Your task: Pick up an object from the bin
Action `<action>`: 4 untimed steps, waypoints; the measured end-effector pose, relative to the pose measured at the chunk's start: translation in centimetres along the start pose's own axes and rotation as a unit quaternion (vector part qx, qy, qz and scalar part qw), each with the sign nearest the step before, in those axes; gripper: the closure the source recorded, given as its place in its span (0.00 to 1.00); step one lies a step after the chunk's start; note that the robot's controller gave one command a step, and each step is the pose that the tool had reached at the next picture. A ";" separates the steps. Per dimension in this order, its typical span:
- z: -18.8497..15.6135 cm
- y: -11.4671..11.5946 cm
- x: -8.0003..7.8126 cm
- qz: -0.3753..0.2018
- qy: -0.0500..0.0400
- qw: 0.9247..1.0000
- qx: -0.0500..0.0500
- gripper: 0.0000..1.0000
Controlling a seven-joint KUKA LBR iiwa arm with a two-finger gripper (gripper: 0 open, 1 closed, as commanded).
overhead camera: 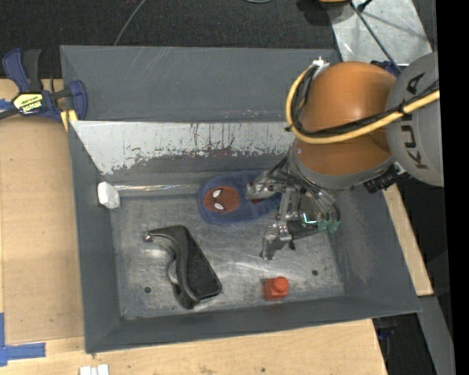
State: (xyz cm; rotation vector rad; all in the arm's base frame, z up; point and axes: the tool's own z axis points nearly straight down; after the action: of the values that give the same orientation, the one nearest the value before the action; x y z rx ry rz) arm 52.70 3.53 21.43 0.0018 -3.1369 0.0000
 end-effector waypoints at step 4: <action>14.0 -16.8 -9.0 0.034 -0.004 0.999 0.001 0.00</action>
Offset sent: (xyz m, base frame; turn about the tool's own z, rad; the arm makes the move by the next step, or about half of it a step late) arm 0.0379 -0.1146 -0.1443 0.1252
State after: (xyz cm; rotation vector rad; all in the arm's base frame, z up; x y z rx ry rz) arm 61.67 -13.26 7.35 -0.1041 -3.1433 0.0040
